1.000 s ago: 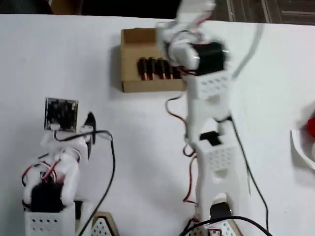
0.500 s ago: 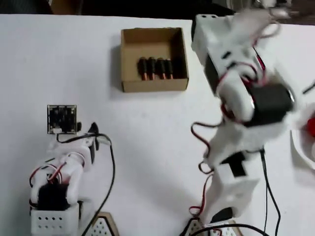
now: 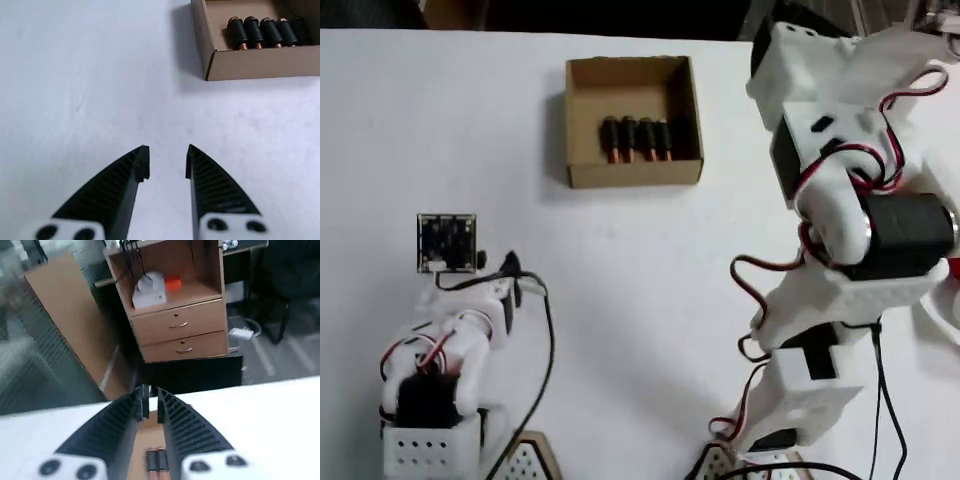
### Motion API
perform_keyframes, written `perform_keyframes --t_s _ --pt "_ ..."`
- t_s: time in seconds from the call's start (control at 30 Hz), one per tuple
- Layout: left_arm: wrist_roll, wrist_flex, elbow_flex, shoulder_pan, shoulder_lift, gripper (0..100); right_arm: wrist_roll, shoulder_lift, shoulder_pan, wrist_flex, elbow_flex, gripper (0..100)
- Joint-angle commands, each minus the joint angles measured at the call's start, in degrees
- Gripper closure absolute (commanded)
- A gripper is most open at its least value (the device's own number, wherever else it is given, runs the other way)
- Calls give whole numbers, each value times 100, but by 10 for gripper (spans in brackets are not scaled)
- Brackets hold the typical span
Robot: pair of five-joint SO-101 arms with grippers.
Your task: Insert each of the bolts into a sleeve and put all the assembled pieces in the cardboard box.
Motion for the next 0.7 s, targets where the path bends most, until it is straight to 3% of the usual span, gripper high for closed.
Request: perform_keyframes --t_s 0.0,0.23,0.47,0.67 --pt "18 18 -22 70 -62 856 -589 -347 -189 127 475 978" --pt "9 9 -22 62 -62 857 -563 -963 -602 101 2409 978" --pt "9 18 -22 62 -62 857 -510 -1771 -655 110 3033 978" --pt "9 53 -22 62 -62 857 -492 -3442 -532 -207 5503 978"
